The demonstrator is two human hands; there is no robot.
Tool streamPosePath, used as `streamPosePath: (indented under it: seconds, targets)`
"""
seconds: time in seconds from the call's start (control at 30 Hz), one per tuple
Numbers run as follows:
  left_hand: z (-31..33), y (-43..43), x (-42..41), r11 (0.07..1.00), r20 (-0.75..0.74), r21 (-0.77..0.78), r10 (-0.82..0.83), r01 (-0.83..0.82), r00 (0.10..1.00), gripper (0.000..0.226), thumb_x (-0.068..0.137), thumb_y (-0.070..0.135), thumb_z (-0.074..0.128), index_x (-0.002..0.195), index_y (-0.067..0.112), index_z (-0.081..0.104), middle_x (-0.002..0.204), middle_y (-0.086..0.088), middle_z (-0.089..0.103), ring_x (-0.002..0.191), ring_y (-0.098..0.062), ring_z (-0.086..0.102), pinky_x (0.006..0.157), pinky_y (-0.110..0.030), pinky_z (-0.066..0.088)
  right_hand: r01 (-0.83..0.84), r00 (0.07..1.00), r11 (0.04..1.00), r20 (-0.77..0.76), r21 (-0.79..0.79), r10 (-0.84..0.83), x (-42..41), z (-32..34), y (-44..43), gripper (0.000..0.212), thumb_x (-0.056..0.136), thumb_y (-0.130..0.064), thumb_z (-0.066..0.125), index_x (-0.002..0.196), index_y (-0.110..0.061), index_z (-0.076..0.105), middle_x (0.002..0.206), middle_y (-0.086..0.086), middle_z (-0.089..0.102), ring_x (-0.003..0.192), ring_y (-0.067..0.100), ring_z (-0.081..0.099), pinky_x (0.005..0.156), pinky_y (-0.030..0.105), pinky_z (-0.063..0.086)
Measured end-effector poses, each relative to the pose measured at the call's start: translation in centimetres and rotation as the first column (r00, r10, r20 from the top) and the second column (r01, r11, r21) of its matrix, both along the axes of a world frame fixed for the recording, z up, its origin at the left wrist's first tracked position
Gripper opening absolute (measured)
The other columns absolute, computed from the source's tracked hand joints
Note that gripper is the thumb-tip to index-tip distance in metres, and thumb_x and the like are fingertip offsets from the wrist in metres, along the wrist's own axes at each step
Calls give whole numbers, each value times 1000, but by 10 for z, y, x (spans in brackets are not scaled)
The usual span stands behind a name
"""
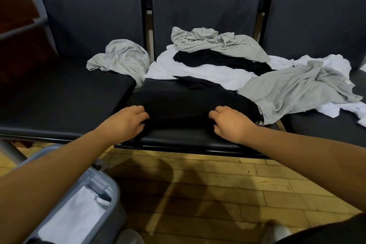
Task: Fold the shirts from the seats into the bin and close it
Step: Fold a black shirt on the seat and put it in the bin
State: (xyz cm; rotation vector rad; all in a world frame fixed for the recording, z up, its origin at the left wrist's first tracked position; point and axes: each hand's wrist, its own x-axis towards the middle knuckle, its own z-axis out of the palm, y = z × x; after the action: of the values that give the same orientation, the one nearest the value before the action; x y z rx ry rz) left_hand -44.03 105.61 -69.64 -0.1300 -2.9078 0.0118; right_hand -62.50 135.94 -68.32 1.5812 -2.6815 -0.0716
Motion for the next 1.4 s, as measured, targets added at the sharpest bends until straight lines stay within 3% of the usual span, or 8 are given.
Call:
streamPosePath:
  seconds: [0.13, 0.23, 0.33, 0.5, 0.7, 0.87, 1.13, 1.4]
  targets:
    - [5, 2, -4, 967, -4, -253, -22, 21, 1000, 12, 81, 2, 69, 93, 4, 69, 95, -13, 61, 75, -30, 60, 66, -39, 53, 7, 998, 1000, -59, 16, -6, -1, -1, -6, 33, 90, -4, 54, 122, -10, 54, 112, 9, 52, 101, 27, 53, 71, 33, 43]
    - [18, 0, 5, 996, -97, 66, 66, -60, 993, 16, 82, 3, 65, 98, 7, 65, 96, -6, 52, 67, -23, 52, 57, -34, 45, 57, 998, 998, -33, -33, -58, -4, 5, 0, 27, 90, -5, 50, 116, -10, 58, 108, 6, 54, 98, 25, 56, 69, 33, 46]
    - [16, -5, 19, 959, 241, 276, -2, -67, 971, 20, 81, 20, 67, 98, 29, 62, 98, 6, 52, 84, -12, 54, 76, -32, 47, 32, 999, 998, -8, 61, -32, -5, 7, 13, 35, 88, -9, 51, 123, -15, 54, 109, 4, 53, 100, 24, 55, 72, 32, 43]
    - [28, 6, 19, 493, 180, 817, 275, -300, 944, 21, 99, 41, 57, 101, 24, 69, 97, 3, 65, 89, -7, 60, 84, -30, 46, 40, 999, 999, 31, -32, -39, 1, 18, 5, 23, 84, -27, 52, 102, -21, 65, 104, 0, 53, 101, 23, 53, 85, 34, 39]
    - [13, -4, -12, 168, 528, 649, 602, -742, 599, 61, 94, 49, 61, 133, 3, 52, 127, -13, 59, 112, -32, 58, 99, -42, 48, 82, 977, 987, 207, -137, -53, 26, -11, -38, 58, 102, -48, 39, 151, -17, 36, 159, 11, 30, 146, 28, 29, 119, 43, 27]
    - [16, -1, -20, 262, 557, 538, 603, -801, 571, 62, 92, 50, 65, 126, -2, 58, 121, -17, 60, 105, -32, 58, 88, -39, 47, 90, 956, 996, 284, -25, -79, 18, -29, -30, 59, 103, -58, 18, 158, -36, 14, 168, -2, 2, 154, 16, -4, 124, 47, -2]
    - [33, 3, -14, 275, 616, 421, 613, -864, 495, 77, 82, 46, 78, 133, -5, 51, 135, -22, 54, 124, -39, 52, 94, -43, 44, 88, 951, 996, 300, -25, -77, 13, -28, -15, 57, 103, -58, 19, 157, -39, 15, 167, -6, 3, 154, 14, -4, 124, 44, -3]
    - [44, -10, 5, 181, 631, 567, 531, -803, 565, 39, 90, 29, 73, 120, 6, 61, 116, -16, 66, 104, -34, 65, 96, -48, 53, 40, 956, 996, 293, -75, -16, 14, -29, -10, 62, 97, -68, 15, 155, -47, 14, 167, -5, -3, 153, 12, -10, 124, 42, -6]
